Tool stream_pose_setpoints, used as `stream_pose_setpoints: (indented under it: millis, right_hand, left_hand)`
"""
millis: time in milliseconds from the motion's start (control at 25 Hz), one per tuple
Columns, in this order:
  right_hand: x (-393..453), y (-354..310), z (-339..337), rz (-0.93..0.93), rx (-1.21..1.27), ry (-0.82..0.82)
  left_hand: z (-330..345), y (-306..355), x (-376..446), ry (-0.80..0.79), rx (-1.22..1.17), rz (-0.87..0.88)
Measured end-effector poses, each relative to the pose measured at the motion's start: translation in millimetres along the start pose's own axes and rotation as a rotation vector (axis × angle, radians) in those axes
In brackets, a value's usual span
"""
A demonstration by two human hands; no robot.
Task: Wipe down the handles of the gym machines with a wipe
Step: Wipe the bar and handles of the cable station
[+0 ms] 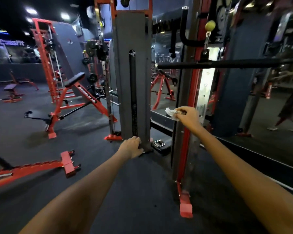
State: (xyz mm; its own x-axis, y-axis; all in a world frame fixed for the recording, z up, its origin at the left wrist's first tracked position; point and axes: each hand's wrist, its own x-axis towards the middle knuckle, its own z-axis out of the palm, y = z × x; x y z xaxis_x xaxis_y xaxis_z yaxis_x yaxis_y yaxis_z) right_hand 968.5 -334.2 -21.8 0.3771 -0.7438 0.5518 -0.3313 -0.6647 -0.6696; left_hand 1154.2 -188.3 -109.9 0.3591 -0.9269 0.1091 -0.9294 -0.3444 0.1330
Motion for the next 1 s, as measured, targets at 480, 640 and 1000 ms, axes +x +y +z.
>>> stream_pose_setpoints:
  millis: [480,640,1000]
  right_hand:
    - [234.4,9.4,31.6,-0.310,-0.328,0.298]
    - [285.8,16.8,37.8,-0.461,-0.538,0.419]
    - [339.9,33.8,87.1,-0.356,-0.869,0.515]
  left_hand:
    - [-84.9,-42.5,325.7,0.380,-0.247,0.277]
    - [-128.1,-34.5,420.2,0.639,-0.428,0.354]
    - [-158.6,-34.5,532.3,0.637,-0.562,0.838]
